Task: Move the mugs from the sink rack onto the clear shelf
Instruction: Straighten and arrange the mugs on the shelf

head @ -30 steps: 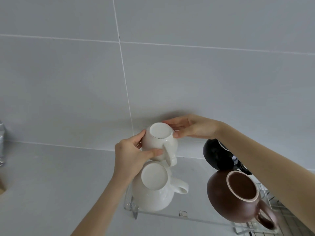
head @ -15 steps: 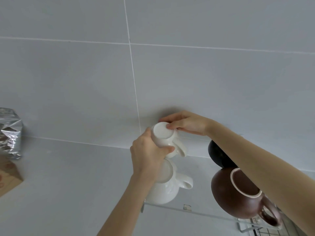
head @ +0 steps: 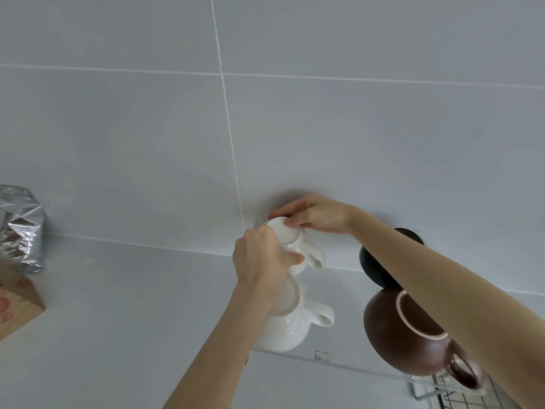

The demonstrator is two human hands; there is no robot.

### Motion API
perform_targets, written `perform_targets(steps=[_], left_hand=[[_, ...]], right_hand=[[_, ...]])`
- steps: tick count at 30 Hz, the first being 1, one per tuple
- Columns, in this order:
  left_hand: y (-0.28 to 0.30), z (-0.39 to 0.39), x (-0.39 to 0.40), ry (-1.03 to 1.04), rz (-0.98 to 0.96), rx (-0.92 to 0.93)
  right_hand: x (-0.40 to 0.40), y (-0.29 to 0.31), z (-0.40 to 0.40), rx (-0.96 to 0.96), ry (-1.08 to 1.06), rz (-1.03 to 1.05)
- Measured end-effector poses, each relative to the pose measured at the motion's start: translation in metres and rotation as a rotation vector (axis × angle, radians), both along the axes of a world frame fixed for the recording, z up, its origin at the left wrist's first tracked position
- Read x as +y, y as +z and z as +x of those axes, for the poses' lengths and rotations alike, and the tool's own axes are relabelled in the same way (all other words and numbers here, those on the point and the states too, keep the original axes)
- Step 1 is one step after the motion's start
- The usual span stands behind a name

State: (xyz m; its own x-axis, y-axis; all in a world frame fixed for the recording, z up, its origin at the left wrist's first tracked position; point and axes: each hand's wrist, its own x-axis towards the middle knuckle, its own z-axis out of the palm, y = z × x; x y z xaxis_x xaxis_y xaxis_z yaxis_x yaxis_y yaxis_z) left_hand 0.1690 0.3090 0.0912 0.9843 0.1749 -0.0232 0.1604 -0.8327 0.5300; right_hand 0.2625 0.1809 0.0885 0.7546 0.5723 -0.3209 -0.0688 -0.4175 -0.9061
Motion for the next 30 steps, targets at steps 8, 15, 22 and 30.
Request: perform_targets(steps=[8, 15, 22, 30], left_hand=[[0.004, 0.001, -0.004, -0.011, 0.073, 0.012], [0.004, -0.001, -0.005, -0.014, 0.083, 0.011], [0.024, -0.002, 0.009, -0.098, 0.14, 0.053], [0.079, -0.036, 0.001, -0.324, -0.027, -0.188]], right_hand=[[0.001, 0.001, -0.001, 0.003, -0.023, -0.008], [0.003, 0.003, -0.005, 0.004, -0.057, -0.018], [-0.014, 0.049, -0.04, -0.255, -0.174, -0.138], [-0.118, 0.112, -0.166, -0.397, -0.472, -0.02]])
